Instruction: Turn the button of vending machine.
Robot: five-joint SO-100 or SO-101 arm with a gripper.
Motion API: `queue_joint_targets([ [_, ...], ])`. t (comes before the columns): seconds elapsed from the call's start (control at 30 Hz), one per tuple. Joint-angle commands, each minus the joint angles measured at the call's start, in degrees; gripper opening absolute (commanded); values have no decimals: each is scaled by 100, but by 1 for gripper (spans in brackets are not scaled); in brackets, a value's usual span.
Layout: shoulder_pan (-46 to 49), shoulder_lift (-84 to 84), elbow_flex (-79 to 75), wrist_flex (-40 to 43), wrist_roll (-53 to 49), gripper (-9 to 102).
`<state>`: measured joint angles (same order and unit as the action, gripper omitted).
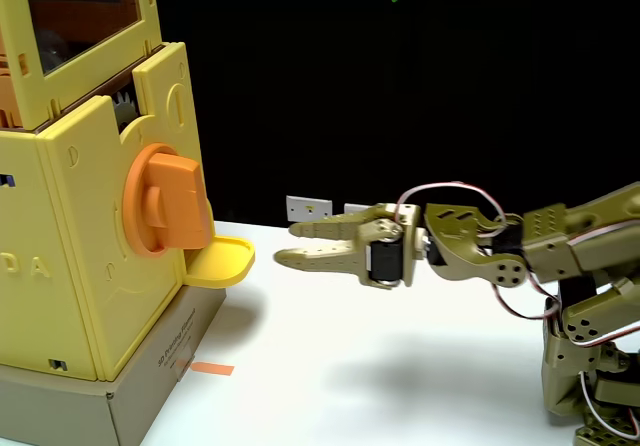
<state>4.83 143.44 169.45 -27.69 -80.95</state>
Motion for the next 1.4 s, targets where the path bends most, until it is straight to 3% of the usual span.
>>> queue_joint_targets([
  [0.0, 123, -686, -765, -114, 53, 32],
  [0.23, 343, -1863, -2232, 562, 62, 49],
  [0.47, 431, -2602, -3138, 773, 70, 53],
  [1.37, 352, -4096, -4597, 290, -114, 27],
])
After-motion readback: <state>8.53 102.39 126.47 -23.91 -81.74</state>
